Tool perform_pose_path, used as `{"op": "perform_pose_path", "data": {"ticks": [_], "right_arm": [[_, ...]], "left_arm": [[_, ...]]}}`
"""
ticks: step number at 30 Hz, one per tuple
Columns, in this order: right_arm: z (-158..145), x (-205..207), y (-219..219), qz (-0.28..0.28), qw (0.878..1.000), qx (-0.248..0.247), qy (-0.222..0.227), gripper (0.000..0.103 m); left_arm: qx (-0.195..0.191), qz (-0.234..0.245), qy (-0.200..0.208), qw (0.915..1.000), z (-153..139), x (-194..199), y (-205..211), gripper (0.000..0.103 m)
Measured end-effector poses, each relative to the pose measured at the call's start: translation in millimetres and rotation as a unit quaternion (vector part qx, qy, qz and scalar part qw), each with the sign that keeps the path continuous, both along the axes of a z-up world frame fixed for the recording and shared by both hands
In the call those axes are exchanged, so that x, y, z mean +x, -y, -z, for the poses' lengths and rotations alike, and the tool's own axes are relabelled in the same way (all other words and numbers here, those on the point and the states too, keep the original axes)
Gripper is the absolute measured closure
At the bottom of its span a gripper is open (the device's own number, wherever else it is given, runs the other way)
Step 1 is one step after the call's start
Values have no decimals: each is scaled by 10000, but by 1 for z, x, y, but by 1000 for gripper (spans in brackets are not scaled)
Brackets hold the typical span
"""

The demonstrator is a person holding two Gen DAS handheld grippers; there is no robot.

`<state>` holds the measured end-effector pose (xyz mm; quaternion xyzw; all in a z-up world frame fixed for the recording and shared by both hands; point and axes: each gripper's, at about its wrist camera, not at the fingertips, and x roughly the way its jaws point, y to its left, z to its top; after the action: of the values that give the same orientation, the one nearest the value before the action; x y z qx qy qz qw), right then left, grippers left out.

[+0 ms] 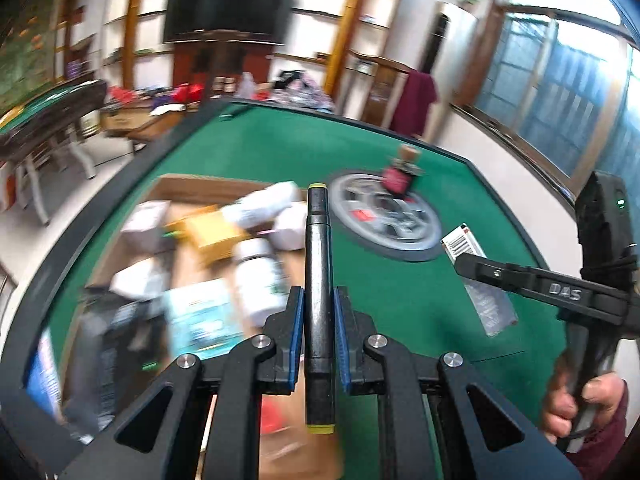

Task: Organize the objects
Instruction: 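Carry the marker and white box into the box and open both tools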

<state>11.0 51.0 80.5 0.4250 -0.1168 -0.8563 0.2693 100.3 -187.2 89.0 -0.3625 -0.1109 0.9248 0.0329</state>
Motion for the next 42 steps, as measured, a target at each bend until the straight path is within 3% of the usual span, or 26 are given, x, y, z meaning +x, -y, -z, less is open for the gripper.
{"op": "perform_pose_path", "data": {"ticks": [6, 11, 17, 23, 27, 32, 34, 38, 42], "right_arm": [[11, 15, 95, -851, 9955, -117, 393, 73], [32, 28, 152, -1162, 9915, 221, 537, 72], [51, 32, 175, -1186, 9889, 790, 430, 72], [58, 34, 183, -1224, 9863, 1060, 308, 72], [57, 38, 188, -1325, 9842, 1156, 212, 72], [55, 44, 193, -1445, 9823, 1192, 60, 69], [53, 47, 194, -1419, 9817, 1268, -20, 61], [40, 55, 187, -1241, 9822, 1377, -317, 28], [23, 71, 174, -963, 9837, 1353, -684, 10]], "left_arm": [[-46, -427, 238, 9988, 13, -6, 58, 89], [65, -453, 461, 9979, 25, -36, 69, 89], [192, -468, 738, 9960, 45, -54, 71, 89], [451, -599, 607, 9953, 43, -46, 80, 88], [539, -726, 401, 9951, 32, -34, 87, 67], [300, -952, -32, 9950, 8, -9, 87, 37], [76, -1114, -278, 9934, -5, 5, 86, 25], [-537, -1490, -762, 9844, -29, 31, 78, 10], [-1141, -2108, -1327, 9617, -49, 62, 67, 0]]}}
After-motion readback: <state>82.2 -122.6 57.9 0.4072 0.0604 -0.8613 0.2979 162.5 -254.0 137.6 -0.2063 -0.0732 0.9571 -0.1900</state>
